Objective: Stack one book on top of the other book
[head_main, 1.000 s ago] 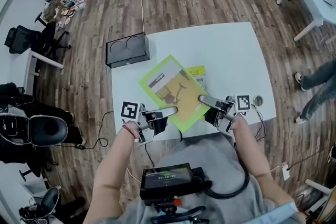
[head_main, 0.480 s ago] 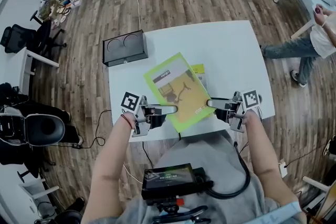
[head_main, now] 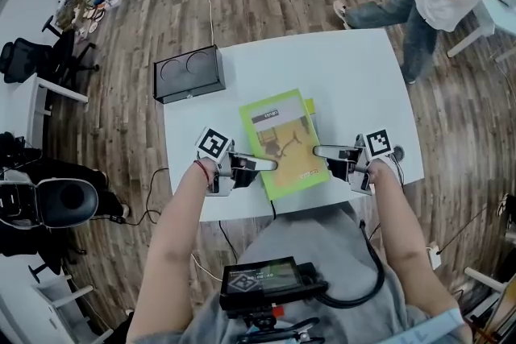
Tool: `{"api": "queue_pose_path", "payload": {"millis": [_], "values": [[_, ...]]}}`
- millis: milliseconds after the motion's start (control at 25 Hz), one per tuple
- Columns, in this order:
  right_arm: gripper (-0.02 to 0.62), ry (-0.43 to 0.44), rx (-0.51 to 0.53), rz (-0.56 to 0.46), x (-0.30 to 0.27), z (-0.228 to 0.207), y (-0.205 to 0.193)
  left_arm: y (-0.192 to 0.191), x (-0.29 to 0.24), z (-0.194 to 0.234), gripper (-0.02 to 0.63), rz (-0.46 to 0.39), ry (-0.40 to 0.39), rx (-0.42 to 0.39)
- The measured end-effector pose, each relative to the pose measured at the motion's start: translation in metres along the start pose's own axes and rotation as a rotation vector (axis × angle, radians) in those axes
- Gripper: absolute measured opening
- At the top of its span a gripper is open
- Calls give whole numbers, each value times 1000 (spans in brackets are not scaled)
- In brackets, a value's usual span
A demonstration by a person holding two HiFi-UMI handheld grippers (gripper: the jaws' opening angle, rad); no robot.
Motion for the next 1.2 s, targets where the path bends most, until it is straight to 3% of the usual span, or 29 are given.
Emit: {"api": "queue_pose_path", "payload": {"millis": [80, 200, 520, 1200], "values": [[167, -39, -11, -2, 0, -12, 0, 3, -4, 10, 150, 37, 12, 23], [163, -62, -60, -39, 6, -32, -5, 7, -6, 28, 150, 56, 37, 77], [156, -36, -216, -144, 12, -71, -24, 18, -6, 51, 150, -25, 33, 167], [153, 12, -211, -126, 12, -73, -20, 12, 2, 54, 150, -113, -15, 162]]}}
Point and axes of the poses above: the fingertips, and each gripper's own axes: x backward along the fingers, z to its left, y out of its top, the point moved 7 cm from there along x, backward along the fingers, and after that the axes turned 3 degrees about -z, right-handed, at the moved point
